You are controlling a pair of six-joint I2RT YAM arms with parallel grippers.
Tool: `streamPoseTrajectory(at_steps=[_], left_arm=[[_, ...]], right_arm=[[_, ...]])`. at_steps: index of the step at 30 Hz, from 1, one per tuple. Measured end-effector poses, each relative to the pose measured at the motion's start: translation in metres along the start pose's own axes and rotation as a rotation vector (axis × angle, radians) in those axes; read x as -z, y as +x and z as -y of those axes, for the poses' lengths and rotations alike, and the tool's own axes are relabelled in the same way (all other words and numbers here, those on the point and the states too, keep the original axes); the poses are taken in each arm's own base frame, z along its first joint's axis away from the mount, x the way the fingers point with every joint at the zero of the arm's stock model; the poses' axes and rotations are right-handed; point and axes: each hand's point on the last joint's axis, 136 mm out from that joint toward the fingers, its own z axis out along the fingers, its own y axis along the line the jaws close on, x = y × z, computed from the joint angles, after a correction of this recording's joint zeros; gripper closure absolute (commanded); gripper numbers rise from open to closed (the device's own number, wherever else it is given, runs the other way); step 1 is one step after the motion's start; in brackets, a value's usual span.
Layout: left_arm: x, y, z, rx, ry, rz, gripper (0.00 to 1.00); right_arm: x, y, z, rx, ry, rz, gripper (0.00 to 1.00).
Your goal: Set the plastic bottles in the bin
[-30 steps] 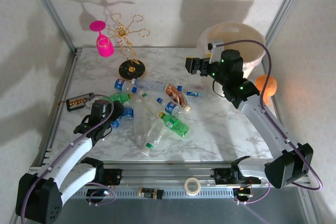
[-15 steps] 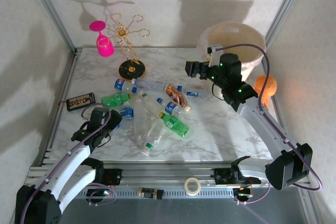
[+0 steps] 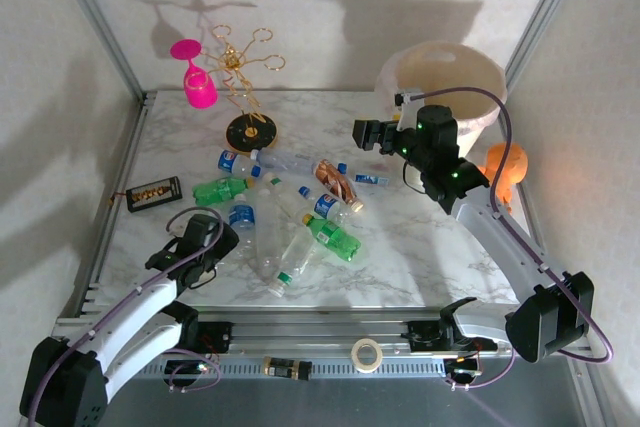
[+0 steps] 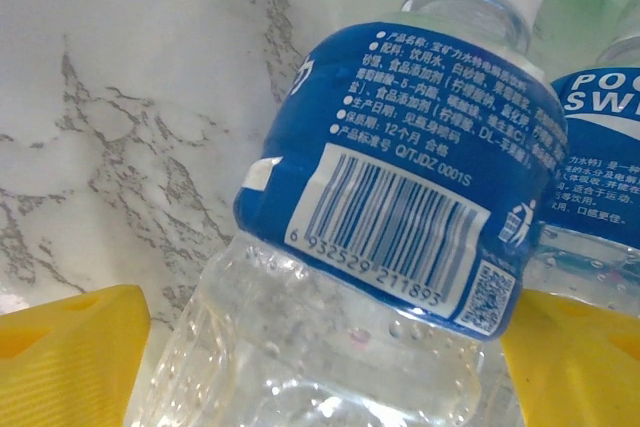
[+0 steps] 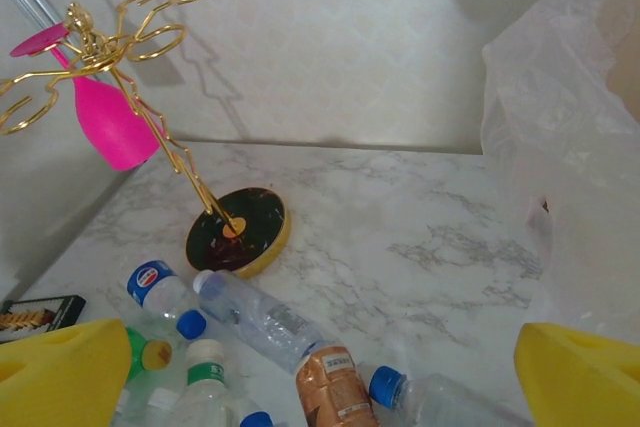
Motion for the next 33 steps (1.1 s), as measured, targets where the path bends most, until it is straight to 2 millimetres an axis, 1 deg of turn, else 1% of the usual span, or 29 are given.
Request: streamPoseTrajectory(at_steps=[6,12,15,17,18,23,25,27,29,31,33], left_arm=[[-0.005,-0.001,0.002,0.002,0.01,0.011,0.14],[-0.009,-0.003,0.004,-0.008,0.022,0.033,0.3],[-0.012,0.0,0.0,-0.009,0.021,0.035,0.32],[-0.013,-0.001,0.001,-0.011,0.029,0.04,0.33],[-0.013,-0.001,0.001,-0.012,0.03,0.041,0.36],[-0.011,-0.002,0.002,-0.021,0.042,0.052,0.44],[-0.008,-0.003,0.003,-0.022,0.053,0.058,0.45],[-0.002,-0.007,0.007,-0.02,0.082,0.077,0.45],[0.006,-0.014,0.016,-0.014,0.137,0.107,0.46],[0.016,-0.022,0.029,-0.006,0.209,0.141,0.49],[0.028,-0.031,0.046,0.006,0.301,0.178,0.51]], right_arm=[[0.0,-0.003,0.01,-0.029,0.061,0.018,0.01],[0.005,-0.008,0.011,-0.032,0.062,0.056,0.01],[0.009,-0.01,0.01,-0.034,0.056,0.074,0.01],[0.01,-0.012,0.009,-0.036,0.053,0.084,0.01],[0.011,-0.013,0.008,-0.036,0.052,0.09,0.01],[0.011,-0.015,0.008,-0.035,0.047,0.1,0.01],[0.01,-0.013,0.006,-0.034,0.035,0.1,0.01],[0.01,-0.011,0.003,-0.033,0.015,0.094,0.01],[0.009,-0.009,0.0,-0.032,-0.008,0.087,0.01],[0.009,-0.008,-0.003,-0.032,-0.022,0.083,0.01],[0.009,-0.007,-0.005,-0.033,-0.033,0.081,0.01]])
